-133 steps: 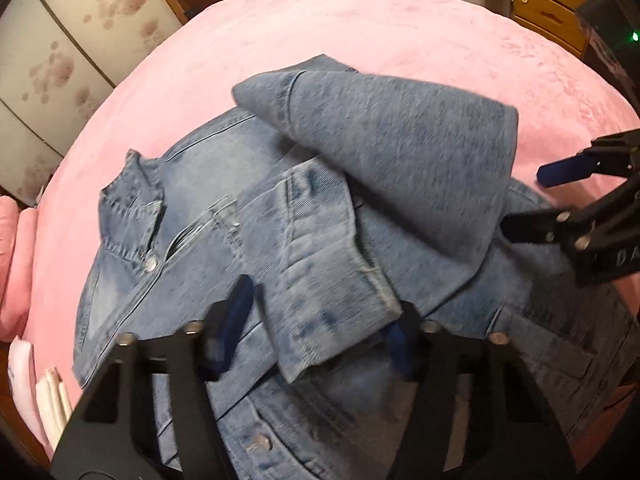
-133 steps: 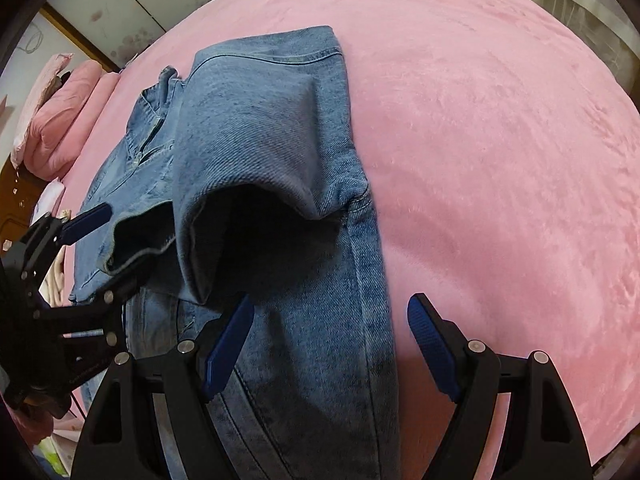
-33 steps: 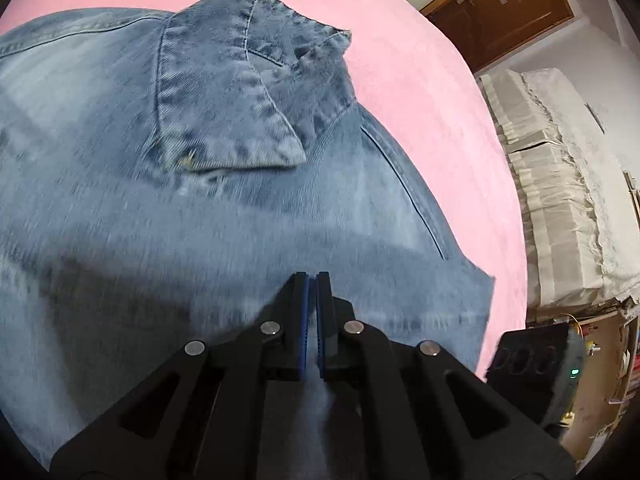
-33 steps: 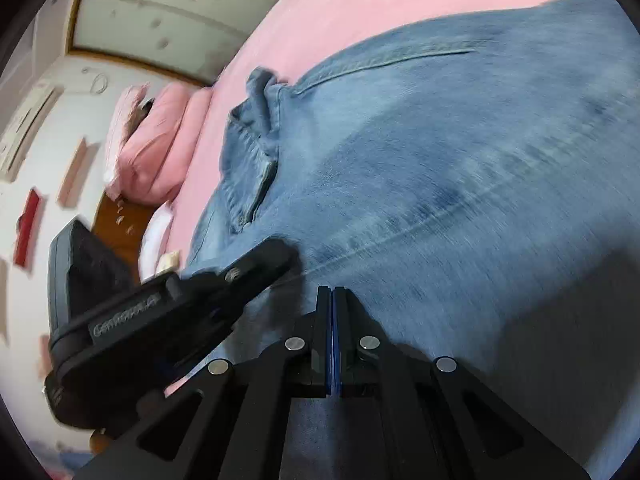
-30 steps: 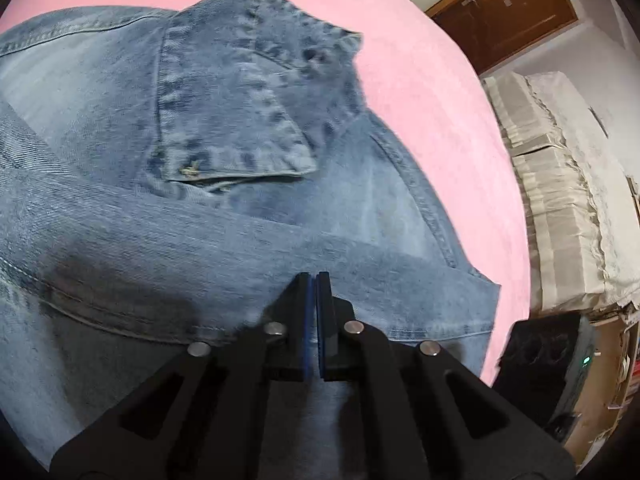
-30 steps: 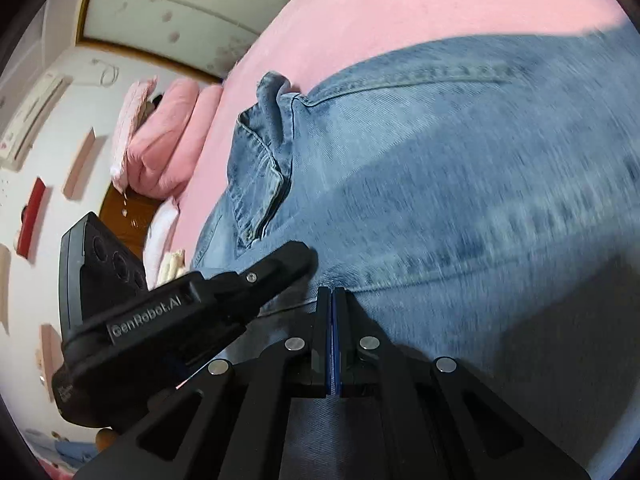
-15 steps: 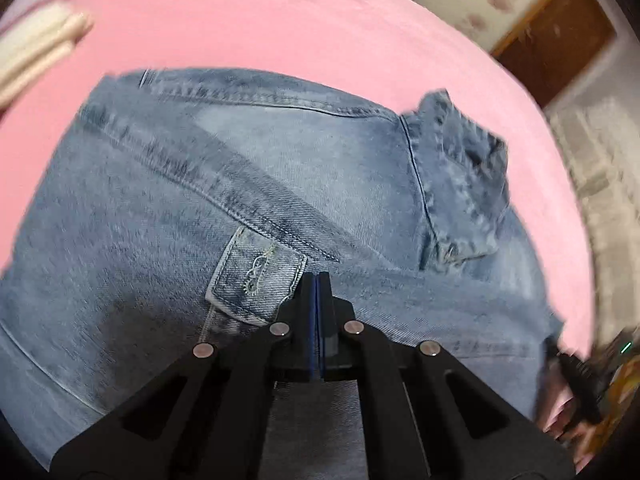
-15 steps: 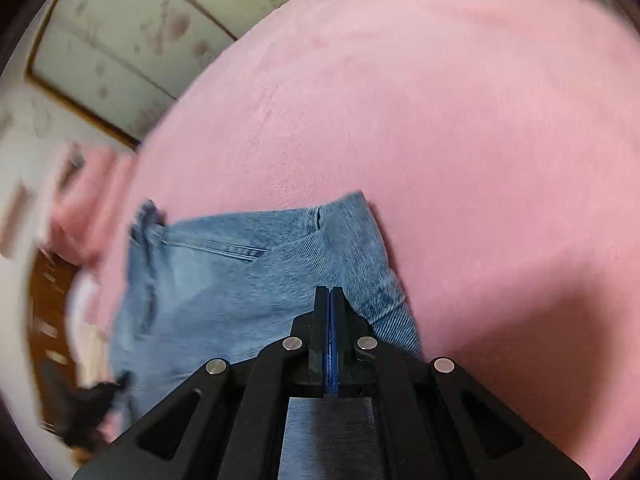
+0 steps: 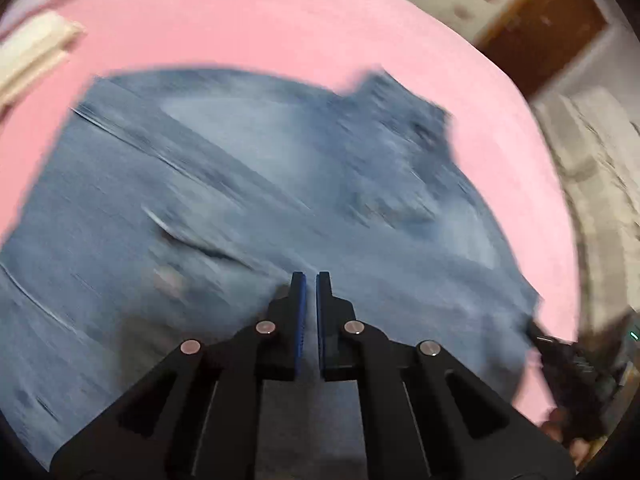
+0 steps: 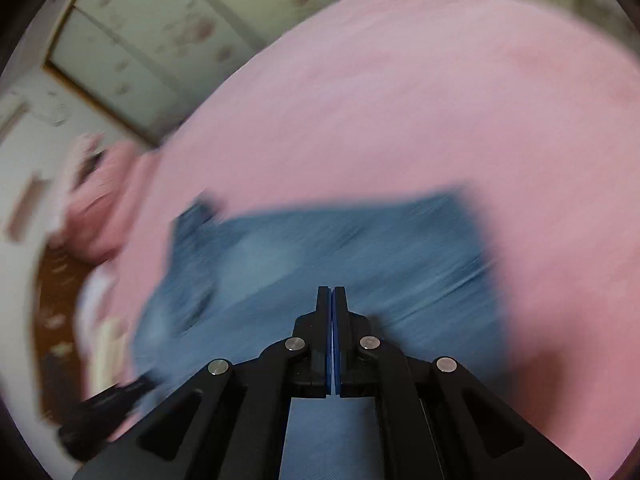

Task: Fold large clothes

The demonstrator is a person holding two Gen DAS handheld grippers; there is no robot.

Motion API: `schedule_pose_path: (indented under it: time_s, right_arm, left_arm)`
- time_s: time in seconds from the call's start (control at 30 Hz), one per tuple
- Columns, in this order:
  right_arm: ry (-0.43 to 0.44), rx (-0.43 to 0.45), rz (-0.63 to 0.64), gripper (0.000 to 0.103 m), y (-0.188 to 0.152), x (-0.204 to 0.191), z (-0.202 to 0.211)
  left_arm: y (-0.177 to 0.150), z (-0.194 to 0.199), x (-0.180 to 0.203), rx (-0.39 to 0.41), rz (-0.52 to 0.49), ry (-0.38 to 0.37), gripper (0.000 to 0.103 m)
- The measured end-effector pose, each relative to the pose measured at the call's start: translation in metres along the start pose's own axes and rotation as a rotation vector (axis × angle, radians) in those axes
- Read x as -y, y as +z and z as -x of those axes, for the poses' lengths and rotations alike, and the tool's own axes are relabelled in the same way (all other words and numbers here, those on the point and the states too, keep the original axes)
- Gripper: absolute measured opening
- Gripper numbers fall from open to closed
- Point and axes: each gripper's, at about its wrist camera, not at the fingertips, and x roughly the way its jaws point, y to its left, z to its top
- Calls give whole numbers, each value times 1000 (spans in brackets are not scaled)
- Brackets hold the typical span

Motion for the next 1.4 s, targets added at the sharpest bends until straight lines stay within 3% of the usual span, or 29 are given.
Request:
schedule_pose_path:
  time_s: [0.1, 0.23, 0.33, 0.4, 0.5, 0.57, 0.67, 0.77, 1.0, 1.13, 1.17, 1.2, 1.23, 1.27, 1.3, 1.37, 1.4]
  right_arm:
    - [137, -151, -25, 0, -36, -21, -21]
    - [165, -322, -58, 0, -76, -30, -54]
    - [180, -329, -59, 0, -76, -18, -51]
    - [94, -293, -21, 0, -69, -5, -46]
    - [-46, -216, -5, 0, -46, 42, -14]
    - [-77, -194, -109, 0, -27, 84, 10]
    - [-141, -166, -188, 0, -20, 121, 39]
    - [-141, -173, -191, 0, -19, 135, 46]
    - [-272, -151, -63, 0, -24, 107, 34]
    - [-233, -194, -113, 0, -36, 90, 43]
    - [-211, -200, -132, 3, -39, 88, 48]
    - [-201, -204, -139, 7, -42, 82, 49]
    - [-203, -210, -137, 12, -45, 75, 51]
    - [-217, -222, -131, 34, -50, 67, 51]
    - [-236, -235, -126, 65, -53, 62, 53]
    - [-275, -237, -115, 85, -61, 49, 57]
    - [-279, -219, -107, 85, -64, 41, 59]
  left_arm:
    - [-23, -15, 24, -135, -30, -113, 2]
    - [-46, -33, 39, -235, -89, -80, 2]
    - [-42, -22, 26, -212, -90, -82, 2]
    - [-35, -14, 5, -188, -41, -64, 2]
    - [-21, 2, -28, -109, -15, 146, 2]
    - [-14, 14, -47, -58, 10, 265, 2]
    - [-12, 16, -59, -78, 28, 217, 2]
    - [-16, 15, -49, -67, -50, 274, 2]
    - [-15, 21, -50, -63, -65, 333, 2]
    - [-15, 31, -43, -97, -79, 347, 5]
    - [-17, 35, -40, -115, -89, 352, 16]
    - [-17, 37, -37, -136, -95, 362, 44]
    - [-18, 39, -35, -156, -98, 366, 61]
    - [-19, 41, -33, -166, -100, 368, 82]
    - [-21, 46, -31, -162, -101, 367, 83]
    - [-25, 56, -26, -151, -112, 350, 83]
    - [-27, 61, -24, -157, -120, 335, 83]
